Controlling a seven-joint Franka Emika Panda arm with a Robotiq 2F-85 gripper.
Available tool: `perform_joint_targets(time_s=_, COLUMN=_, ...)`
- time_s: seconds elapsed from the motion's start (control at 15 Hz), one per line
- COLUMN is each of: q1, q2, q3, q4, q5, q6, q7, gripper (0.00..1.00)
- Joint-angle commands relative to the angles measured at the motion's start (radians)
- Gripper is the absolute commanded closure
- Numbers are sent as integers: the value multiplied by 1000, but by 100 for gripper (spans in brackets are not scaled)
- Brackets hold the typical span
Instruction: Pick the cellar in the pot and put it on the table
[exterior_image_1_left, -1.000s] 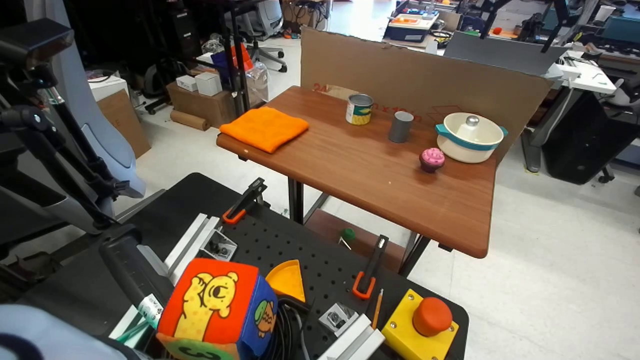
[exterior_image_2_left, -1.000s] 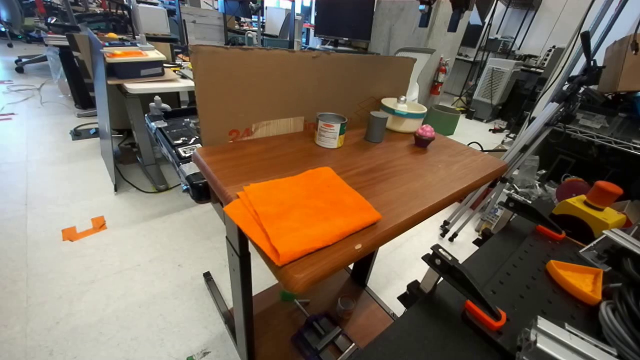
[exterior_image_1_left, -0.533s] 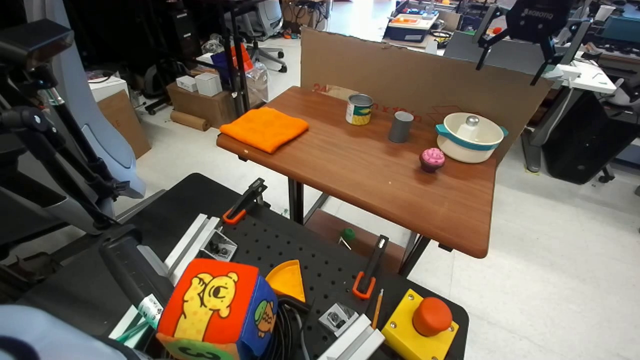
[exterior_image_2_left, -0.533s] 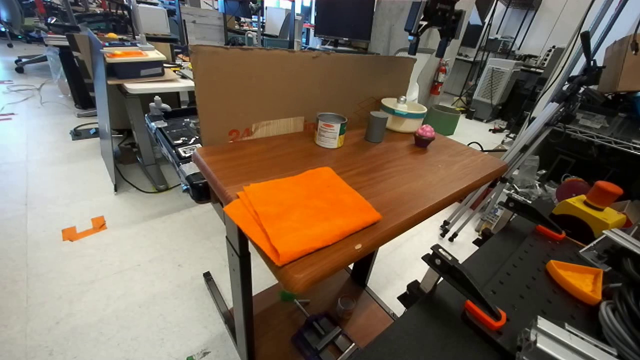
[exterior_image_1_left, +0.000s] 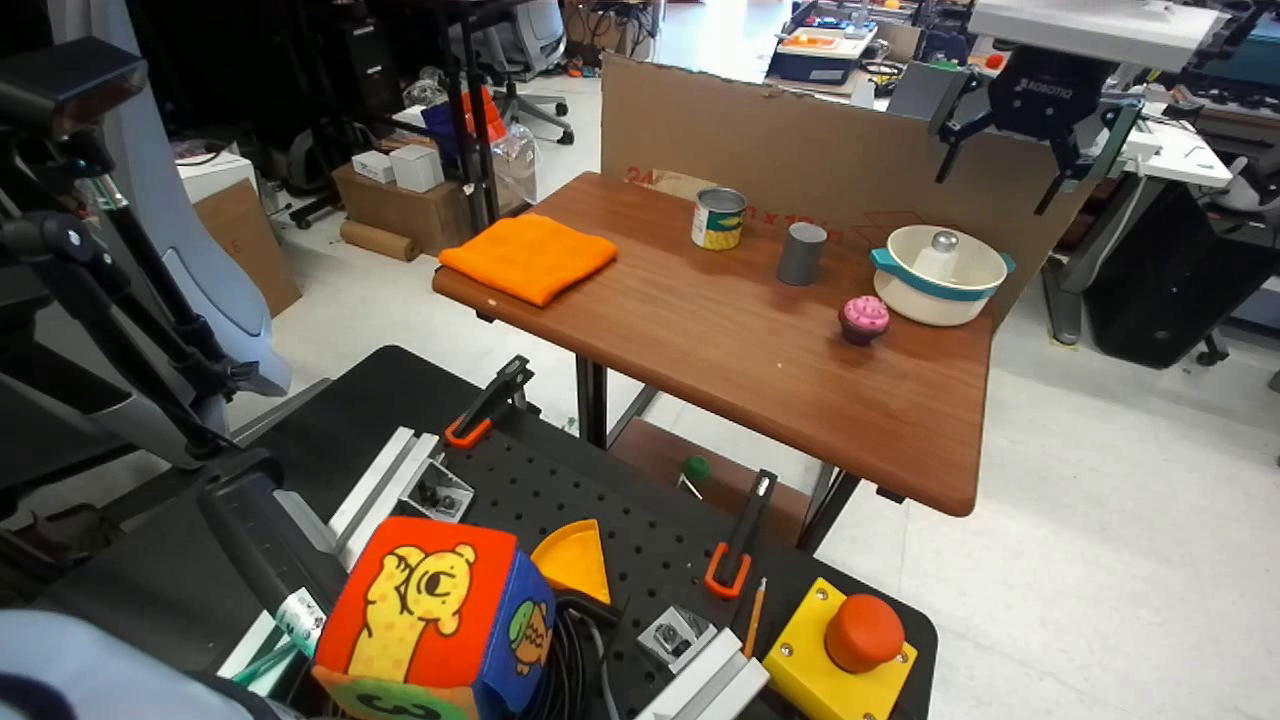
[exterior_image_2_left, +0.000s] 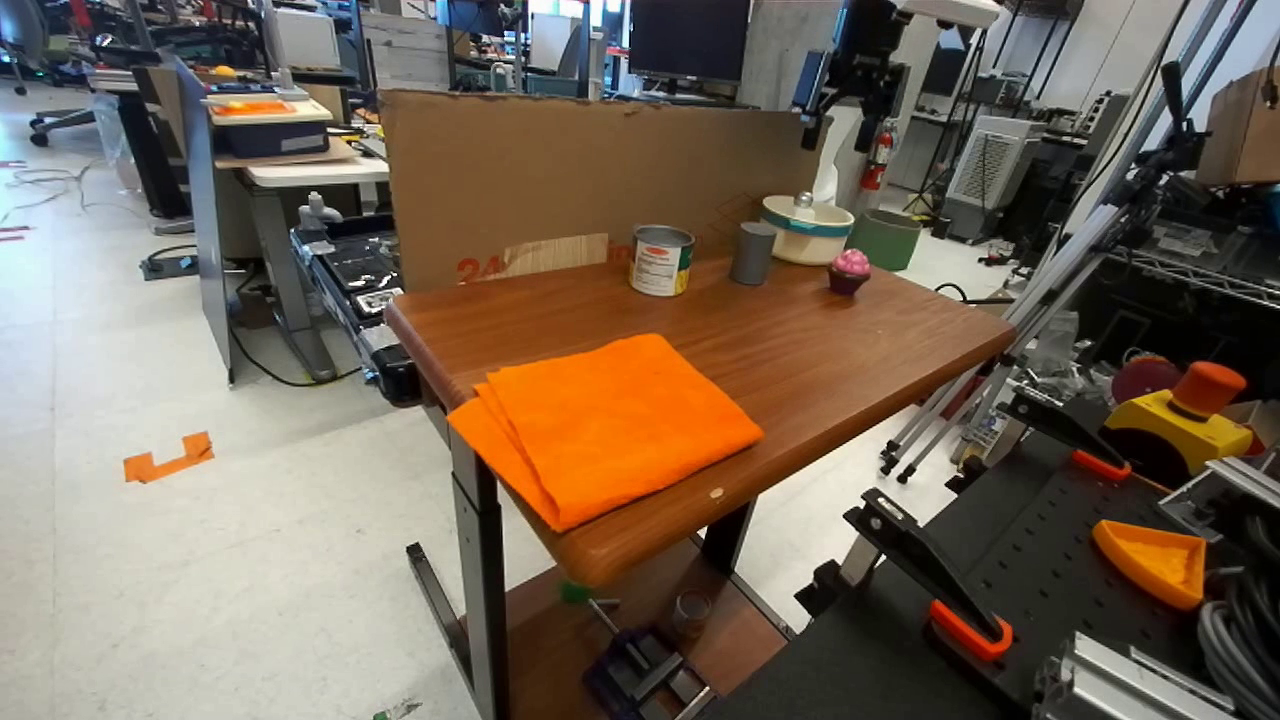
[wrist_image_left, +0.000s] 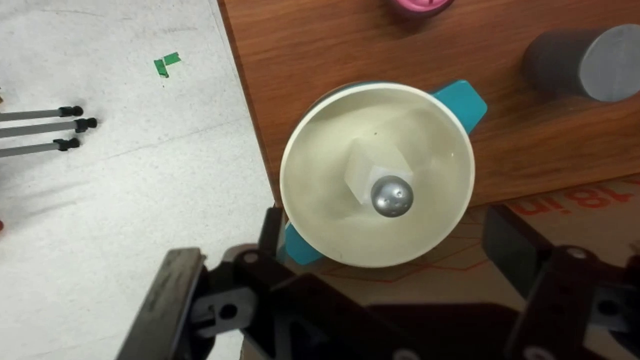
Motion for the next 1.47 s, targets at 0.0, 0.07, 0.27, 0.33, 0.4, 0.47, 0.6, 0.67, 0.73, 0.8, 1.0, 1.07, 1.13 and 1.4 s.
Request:
perform_joint_targets(time_s=0.0, q1=-11, q2=58, q3=11, q4=63, q5=12, q6=3, q7=16, gripper=0)
perform_joint_targets(time_s=0.07, q1=-9, q2=68, q3=10, q4=70, q5=10, q6=0, q7=20, gripper=0)
perform_joint_targets(time_s=0.27, q1=-5, q2=95, q3=9, q4=88, q5=5, q6=-8, q7=32, gripper=0)
perform_joint_targets(time_s=0.33, q1=-4, q2=104, q3=8, q4=94, q5=3, q6=-10, q7=36, gripper=0)
perform_joint_targets(time_s=0.4, q1=-2, q2=114, q3=5, q4=102, q5=-1, q6=-14, q7=41, gripper=0)
perform_joint_targets(time_s=0.47, q1=0, q2=122, q3=3, q4=108, q5=-5, q6=-18, q7=49, gripper=0)
perform_joint_targets(time_s=0.6, q1=3, q2=139, q3=1, q4=123, q5=-8, q6=-31, q7=60, gripper=0)
perform_joint_targets(time_s=0.67, q1=3, q2=147, q3=2, q4=130, q5=-8, q6=-35, q7=63, gripper=6)
perform_joint_targets(time_s=0.73, q1=5, q2=155, q3=1, q4=136, q5=-9, q6=-37, q7=67, gripper=28)
perform_joint_targets(time_s=0.8, q1=4, q2=163, q3=3, q4=145, q5=-6, q6=-38, q7=70, gripper=31)
perform_joint_targets(time_s=1.0, q1=10, q2=182, q3=3, q4=170, q5=-7, q6=-52, q7=86, gripper=49)
perform_joint_targets(time_s=1.07, q1=12, q2=189, q3=1, q4=178, q5=-8, q6=-53, q7=93, gripper=56)
perform_joint_targets(time_s=1.13, q1=14, q2=194, q3=0, q4=185, q5=-9, q6=-57, q7=98, gripper=63)
perform_joint_targets(time_s=1.4, q1=28, q2=209, q3=-13, q4=213, q5=-28, q6=-79, q7=132, gripper=93)
